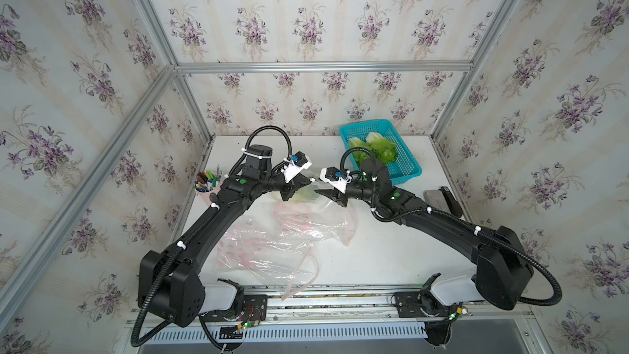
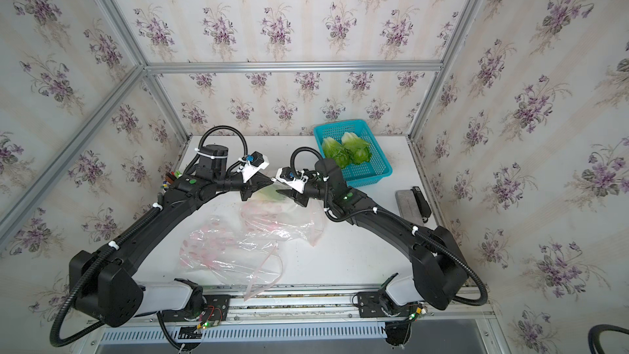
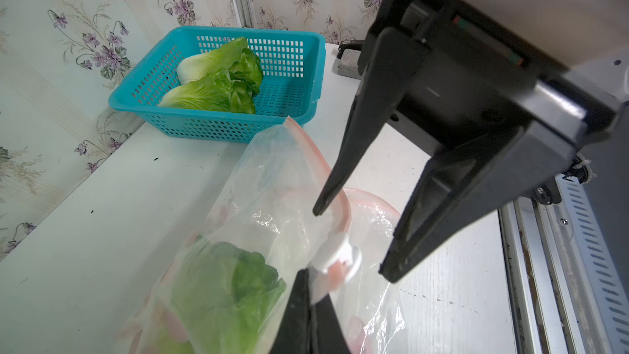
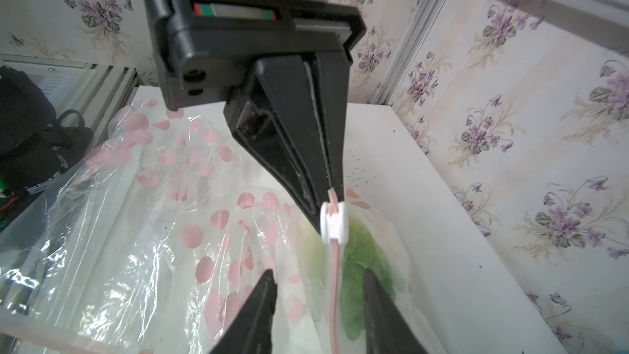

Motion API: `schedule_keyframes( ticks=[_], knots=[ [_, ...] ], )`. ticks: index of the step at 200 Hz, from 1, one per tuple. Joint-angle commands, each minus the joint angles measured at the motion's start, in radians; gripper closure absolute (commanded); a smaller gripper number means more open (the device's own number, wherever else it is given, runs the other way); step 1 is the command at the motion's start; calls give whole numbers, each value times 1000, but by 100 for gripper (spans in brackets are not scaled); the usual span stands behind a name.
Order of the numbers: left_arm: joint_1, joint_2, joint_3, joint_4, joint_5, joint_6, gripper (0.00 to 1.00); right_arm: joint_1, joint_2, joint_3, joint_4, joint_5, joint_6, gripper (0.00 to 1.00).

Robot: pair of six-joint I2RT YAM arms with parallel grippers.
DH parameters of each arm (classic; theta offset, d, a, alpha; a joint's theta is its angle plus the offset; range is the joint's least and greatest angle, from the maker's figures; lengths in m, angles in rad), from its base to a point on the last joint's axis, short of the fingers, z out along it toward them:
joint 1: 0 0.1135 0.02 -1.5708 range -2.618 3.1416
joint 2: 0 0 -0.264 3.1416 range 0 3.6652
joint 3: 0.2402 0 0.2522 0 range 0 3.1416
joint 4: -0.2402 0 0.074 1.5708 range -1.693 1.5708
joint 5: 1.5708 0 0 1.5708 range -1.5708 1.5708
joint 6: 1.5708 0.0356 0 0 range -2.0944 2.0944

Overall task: Open the zip-top bag and take out the chinese cabbages
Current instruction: Adjust the zipper food storage bag at the center of the board.

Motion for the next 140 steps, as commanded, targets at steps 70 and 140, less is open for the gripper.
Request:
schedule_keyframes(
  ticks=[70,140],
  knots=[
    [0,3,-2,0,28,13,100,0,28,42,110,-23,22,74],
    [-1,5,-3,0,33,15,100,0,52,50,96,-43,23,77]
  ],
)
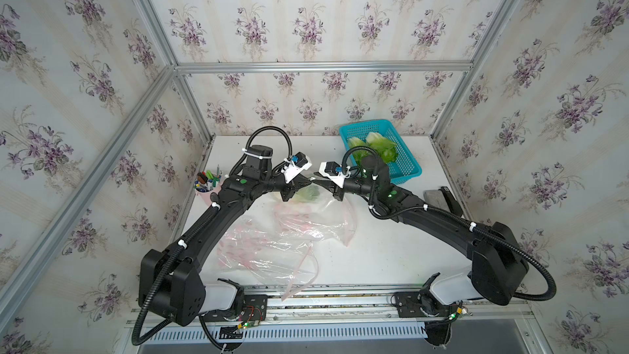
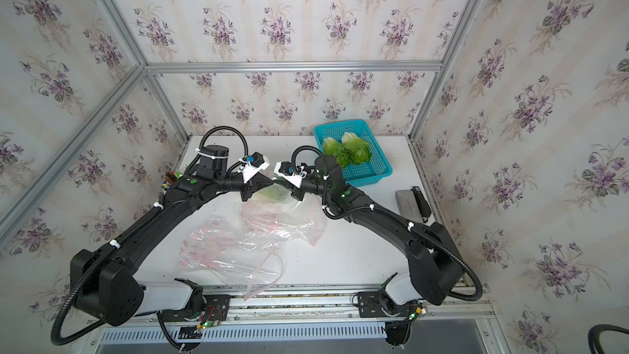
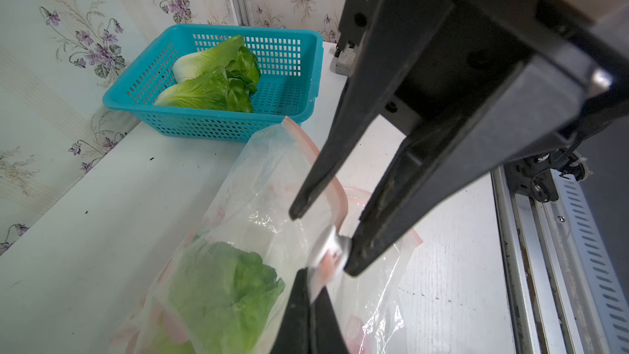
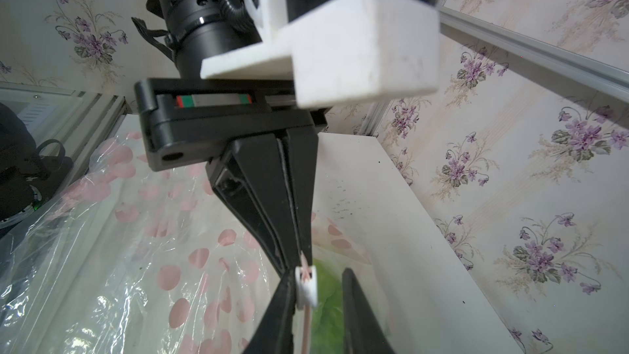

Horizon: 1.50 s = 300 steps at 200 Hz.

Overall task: Open the zip-top bag and take out the chinese cabbages
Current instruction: Adjust the zipper food storage bag at the center of the board.

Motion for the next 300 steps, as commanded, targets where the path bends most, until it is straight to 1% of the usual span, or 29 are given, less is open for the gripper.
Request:
schedule_keyframes(
  ticks=[1,37,104,124,140,226,266,282,286,291,295,300],
  knots=[
    [0,-1,0,0,24,11,100,0,9,9,10,-24,6,77],
    [0,-1,0,-1,24,14,100,0,19,18,8,-22,12,77],
    [1,-1,-2,-1,30,16,100,0,27,14,8,-11,21,81],
    [1,-1,-2,-1,30,17,100,0,23,6,15,-12,23,89],
    [0,-2,-3,-1,28,17,100,1,23,4,15,-8,23,100],
    [3,-9,-8,-6,44,28,100,-13,1,-47,27,3,-2,100],
    [4,2,-3,-27,91,33,100,-24,-2,-58,27,-9,0,100],
    [4,0,2,-29,85,33,100,-26,-3,-57,24,-12,0,100],
    [4,-1,4,-29,83,34,91,-26,-3,-55,23,-12,1,100],
    [4,-3,3,-29,80,34,68,-24,-5,-54,21,-14,1,100],
    [4,-7,4,-29,83,37,53,-26,-6,-53,21,-15,2,100],
    [3,-11,0,-29,88,39,40,-25,-6,-51,21,-18,3,100]
  ],
)
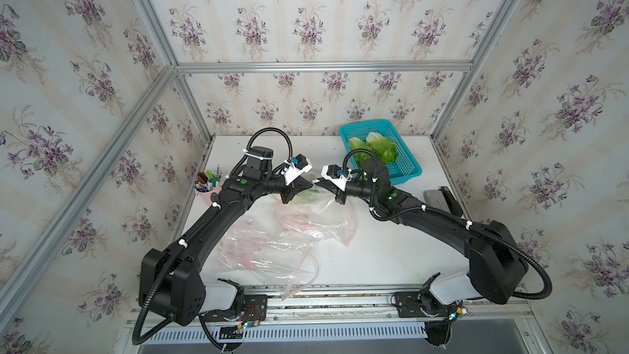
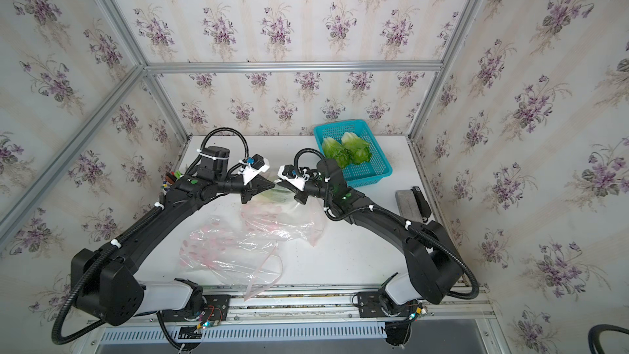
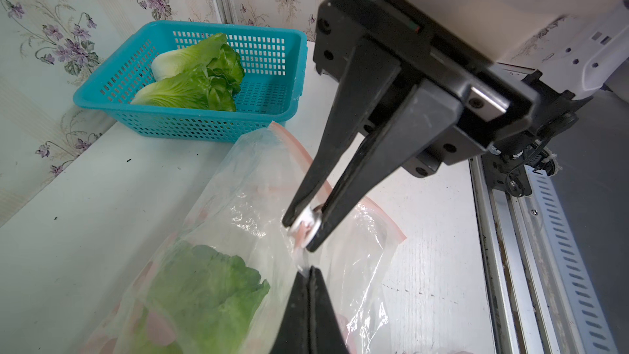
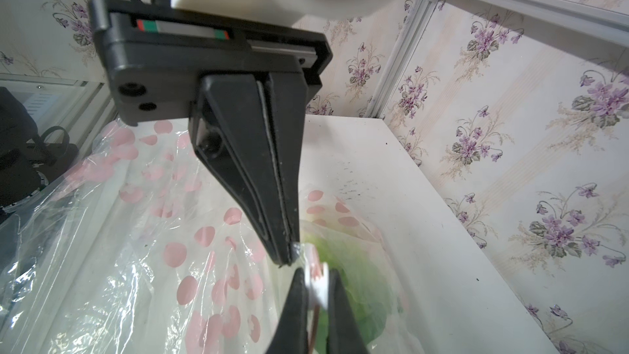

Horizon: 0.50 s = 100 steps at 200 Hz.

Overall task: Open the zip-top bag and take out the chinese cabbages
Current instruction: Adjust the zipper food storage bag at the center of the board.

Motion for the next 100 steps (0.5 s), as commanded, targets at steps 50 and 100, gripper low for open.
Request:
schedule_keyframes(
  ticks=[50,100],
  knots=[
    [-8,-15,16,-2,84,24,59,-2,-5,29,-19,-51,12,100],
    [-14,-9,22,36,62,-8,90,3,4,37,-42,-82,8,100]
  ],
)
